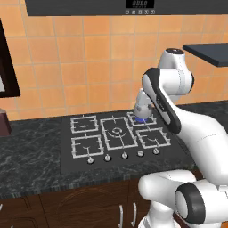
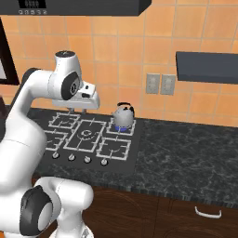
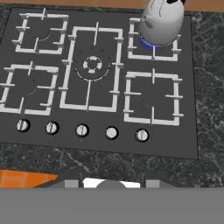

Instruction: Turn off the rear right burner of the stove.

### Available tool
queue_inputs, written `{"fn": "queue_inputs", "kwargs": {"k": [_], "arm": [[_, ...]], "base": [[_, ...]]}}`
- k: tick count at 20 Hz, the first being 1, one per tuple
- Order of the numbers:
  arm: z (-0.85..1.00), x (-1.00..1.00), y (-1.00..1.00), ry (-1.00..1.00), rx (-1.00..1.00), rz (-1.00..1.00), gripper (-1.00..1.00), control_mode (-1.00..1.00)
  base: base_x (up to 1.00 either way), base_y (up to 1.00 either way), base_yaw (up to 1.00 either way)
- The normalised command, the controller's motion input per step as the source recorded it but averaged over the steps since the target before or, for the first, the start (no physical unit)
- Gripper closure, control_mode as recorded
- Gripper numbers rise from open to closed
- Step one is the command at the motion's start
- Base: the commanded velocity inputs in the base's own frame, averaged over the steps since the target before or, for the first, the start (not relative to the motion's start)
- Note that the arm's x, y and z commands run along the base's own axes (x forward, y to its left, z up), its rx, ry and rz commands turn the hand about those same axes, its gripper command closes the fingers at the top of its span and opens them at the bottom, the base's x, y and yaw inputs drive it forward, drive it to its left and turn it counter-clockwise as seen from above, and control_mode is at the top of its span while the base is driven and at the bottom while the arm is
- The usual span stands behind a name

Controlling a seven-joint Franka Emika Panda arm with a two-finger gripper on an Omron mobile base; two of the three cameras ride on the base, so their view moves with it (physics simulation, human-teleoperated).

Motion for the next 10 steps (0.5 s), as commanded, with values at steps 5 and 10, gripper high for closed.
{"fn": "queue_inputs", "kwargs": {"k": [5, 10], "arm": [[-0.10, -0.37, 0.27, 0.00, 0.00, 0.00, -1.00, -1.00], [-0.53, -0.68, 0.36, 0.00, 0.00, 0.00, -1.00, -1.00]], "base": [[0.00, 0.00, 0.00], [0.00, 0.00, 0.00]]}}
